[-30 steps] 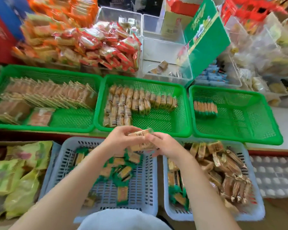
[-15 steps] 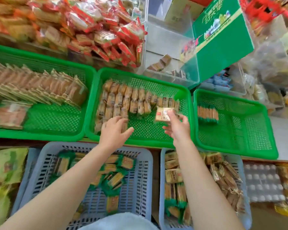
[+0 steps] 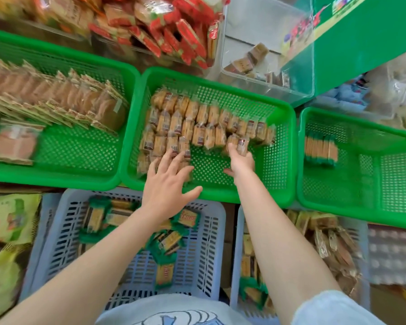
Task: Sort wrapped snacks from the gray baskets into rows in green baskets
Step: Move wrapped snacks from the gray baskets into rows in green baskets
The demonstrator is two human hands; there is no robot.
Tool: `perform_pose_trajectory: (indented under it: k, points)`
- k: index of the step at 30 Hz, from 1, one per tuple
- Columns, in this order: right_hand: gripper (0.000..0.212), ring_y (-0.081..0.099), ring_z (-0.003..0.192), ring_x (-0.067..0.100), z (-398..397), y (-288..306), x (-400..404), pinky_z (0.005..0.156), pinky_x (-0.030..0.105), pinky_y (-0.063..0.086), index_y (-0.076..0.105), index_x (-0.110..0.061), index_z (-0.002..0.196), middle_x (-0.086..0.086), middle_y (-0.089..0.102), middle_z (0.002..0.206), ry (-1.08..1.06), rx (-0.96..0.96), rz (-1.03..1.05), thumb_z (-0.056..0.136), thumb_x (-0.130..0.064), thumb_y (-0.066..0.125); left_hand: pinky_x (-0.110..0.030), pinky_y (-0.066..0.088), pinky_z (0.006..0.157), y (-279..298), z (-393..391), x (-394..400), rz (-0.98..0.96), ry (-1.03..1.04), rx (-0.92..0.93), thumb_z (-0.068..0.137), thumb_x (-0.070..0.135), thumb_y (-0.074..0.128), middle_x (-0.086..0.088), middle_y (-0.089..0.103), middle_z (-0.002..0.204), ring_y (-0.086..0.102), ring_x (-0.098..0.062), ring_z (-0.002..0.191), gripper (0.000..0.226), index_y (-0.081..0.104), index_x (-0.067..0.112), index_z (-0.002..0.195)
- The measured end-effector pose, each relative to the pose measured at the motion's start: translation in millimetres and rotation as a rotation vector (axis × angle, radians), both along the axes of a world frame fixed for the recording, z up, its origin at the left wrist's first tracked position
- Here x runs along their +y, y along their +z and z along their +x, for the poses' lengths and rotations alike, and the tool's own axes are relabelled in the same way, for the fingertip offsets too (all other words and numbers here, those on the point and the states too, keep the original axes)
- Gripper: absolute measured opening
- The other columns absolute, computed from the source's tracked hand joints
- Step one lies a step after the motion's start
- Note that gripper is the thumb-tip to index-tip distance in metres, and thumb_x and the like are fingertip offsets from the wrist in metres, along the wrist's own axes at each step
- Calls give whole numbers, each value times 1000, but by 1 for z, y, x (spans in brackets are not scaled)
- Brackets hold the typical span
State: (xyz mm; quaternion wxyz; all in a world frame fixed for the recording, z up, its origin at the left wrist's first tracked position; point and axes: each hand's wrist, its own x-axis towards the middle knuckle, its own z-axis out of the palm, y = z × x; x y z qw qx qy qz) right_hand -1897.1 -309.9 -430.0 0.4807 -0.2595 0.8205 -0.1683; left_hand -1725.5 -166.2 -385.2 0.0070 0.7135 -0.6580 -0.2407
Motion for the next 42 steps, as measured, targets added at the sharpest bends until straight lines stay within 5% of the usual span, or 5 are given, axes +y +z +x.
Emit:
perform_pose_trajectory:
  k: [5, 23, 30, 34, 42]
  points:
    - [87, 64, 116, 34, 6, 10, -23, 78, 36, 62, 19, -13, 158, 16, 39, 155, -127, -296, -70, 92, -38, 70, -54, -5, 122, -4, 0, 1, -29, 2, -23, 89, 80, 28, 5, 9, 168, -6, -21, 155, 73, 43, 38, 147]
    - [98, 66, 109, 28, -11, 45, 5, 98, 47, 54, -4, -19, 160, 17, 57, 137, 139, -326, -42, 95, -34, 68, -52, -4, 123, 6, 0, -4, 35, 27, 14, 89, 79, 34, 2, 7, 168, -7, -21, 155, 73, 41, 34, 147]
    - [21, 73, 91, 23, -54, 132, 95, 81, 35, 59, 62, -15, 120, 8, 73, 104, 347, -219, -269, 103, -25, 54, -41, 40, 106, 48, -18, 26, -225, 192, 455, 100, 35, 56, -3, 52, 142, 43, -23, 135, 34, 64, 16, 126]
    - [18, 70, 77, 15, -105, 151, 167, 67, 24, 55, 66, -11, 111, 6, 73, 95, 331, -129, -243, 102, -20, 53, -34, 54, 75, 66, -66, 55, 14, 166, 630, 103, 35, 51, 9, 65, 106, 63, -12, 89, 26, 64, 23, 121]
    - [16, 63, 90, 22, -251, 123, 236, 74, 35, 52, 65, -26, 93, -1, 67, 99, 280, 525, -254, 92, -13, 55, -35, 58, 80, 66, -191, 86, 299, -113, 621, 103, 39, 50, 9, 68, 108, 66, -9, 93, 25, 64, 29, 121]
